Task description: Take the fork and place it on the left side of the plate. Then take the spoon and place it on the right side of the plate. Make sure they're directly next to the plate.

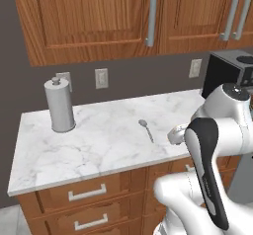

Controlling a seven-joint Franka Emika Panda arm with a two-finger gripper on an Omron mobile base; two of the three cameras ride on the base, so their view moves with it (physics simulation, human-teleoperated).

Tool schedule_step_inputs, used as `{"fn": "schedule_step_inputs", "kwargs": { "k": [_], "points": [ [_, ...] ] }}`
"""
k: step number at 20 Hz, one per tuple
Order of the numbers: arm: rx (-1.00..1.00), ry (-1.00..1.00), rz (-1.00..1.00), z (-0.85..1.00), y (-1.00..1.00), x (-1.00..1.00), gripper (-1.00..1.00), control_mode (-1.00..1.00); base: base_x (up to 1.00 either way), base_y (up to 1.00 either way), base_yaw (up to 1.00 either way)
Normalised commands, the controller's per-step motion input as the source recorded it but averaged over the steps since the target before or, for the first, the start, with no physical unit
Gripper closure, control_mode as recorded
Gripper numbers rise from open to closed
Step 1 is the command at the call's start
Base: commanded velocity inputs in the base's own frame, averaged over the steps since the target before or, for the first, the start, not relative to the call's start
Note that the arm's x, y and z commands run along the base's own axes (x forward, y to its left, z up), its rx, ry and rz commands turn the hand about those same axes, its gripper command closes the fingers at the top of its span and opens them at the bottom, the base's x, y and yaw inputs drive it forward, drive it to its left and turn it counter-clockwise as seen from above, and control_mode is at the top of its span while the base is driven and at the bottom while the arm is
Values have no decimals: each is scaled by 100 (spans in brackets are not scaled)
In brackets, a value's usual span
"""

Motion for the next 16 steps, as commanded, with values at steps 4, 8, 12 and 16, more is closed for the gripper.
{"fn": "schedule_step_inputs", "kwargs": {
  "k": [4, 8, 12, 16],
  "points": [
    [0, 0, 0, 0, 0, 0, -100, 100, 100, -17, 8],
    [0, 5, 1, -20, -6, 14, -100, -100, 59, -21, 4],
    [0, 17, 2, -81, -28, 52, -100, -100, 0, 0, 0],
    [0, 12, 2, -66, -31, 53, -100, -100, 0, 0, 0]
  ]
}}
